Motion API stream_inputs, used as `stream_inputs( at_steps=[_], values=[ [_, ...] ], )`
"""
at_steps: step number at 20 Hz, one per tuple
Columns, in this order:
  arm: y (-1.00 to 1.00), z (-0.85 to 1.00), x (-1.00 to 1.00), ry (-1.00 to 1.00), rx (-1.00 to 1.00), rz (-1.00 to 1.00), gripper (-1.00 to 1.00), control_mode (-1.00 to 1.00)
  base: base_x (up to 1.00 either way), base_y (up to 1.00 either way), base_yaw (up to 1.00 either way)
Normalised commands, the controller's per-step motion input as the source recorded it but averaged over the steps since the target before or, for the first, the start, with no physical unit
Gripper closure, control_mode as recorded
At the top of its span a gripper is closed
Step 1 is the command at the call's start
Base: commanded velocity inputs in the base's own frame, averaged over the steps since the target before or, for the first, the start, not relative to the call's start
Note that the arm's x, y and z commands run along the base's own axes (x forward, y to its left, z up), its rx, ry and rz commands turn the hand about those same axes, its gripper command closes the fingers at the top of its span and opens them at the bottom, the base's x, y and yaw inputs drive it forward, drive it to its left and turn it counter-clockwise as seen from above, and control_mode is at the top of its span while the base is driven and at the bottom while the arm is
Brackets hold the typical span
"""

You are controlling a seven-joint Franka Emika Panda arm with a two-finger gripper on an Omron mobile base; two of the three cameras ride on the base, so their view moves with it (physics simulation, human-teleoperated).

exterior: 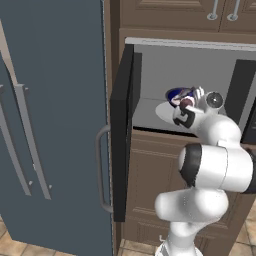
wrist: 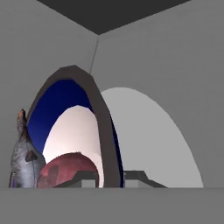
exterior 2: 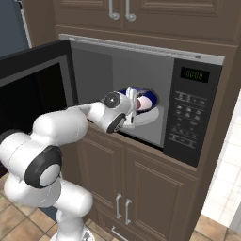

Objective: Place the bowl containing the onion and fish in the microwave. Close the microwave door and press the start button to microwave the meal.

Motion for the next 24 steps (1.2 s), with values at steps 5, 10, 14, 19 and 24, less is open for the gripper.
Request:
stream_inputs(
  at_steps=[5, 10, 14, 19, 24],
  values=[
    [0.0, -0.02, -0.03, 0.02, 0.0, 0.0, -1.0, -1.0, 0.0, 0.0, 0.0],
    [-0.01, 0.11, -0.4, 0.0, 0.0, 0.0, -1.0, -1.0, 0.0, 0.0, 0.0],
    [-0.08, 0.46, -0.42, 0.0, 0.0, 0.0, -1.0, -1.0, 0.0, 0.0, 0.0],
    [0.0, 0.45, -0.75, 0.0, -0.02, 0.08, -1.0, -1.0, 0.0, 0.0, 0.0],
    [0.0, 0.15, -1.0, 0.0, -0.15, 0.25, -1.0, -1.0, 0.0, 0.0, 0.0]
  ],
)
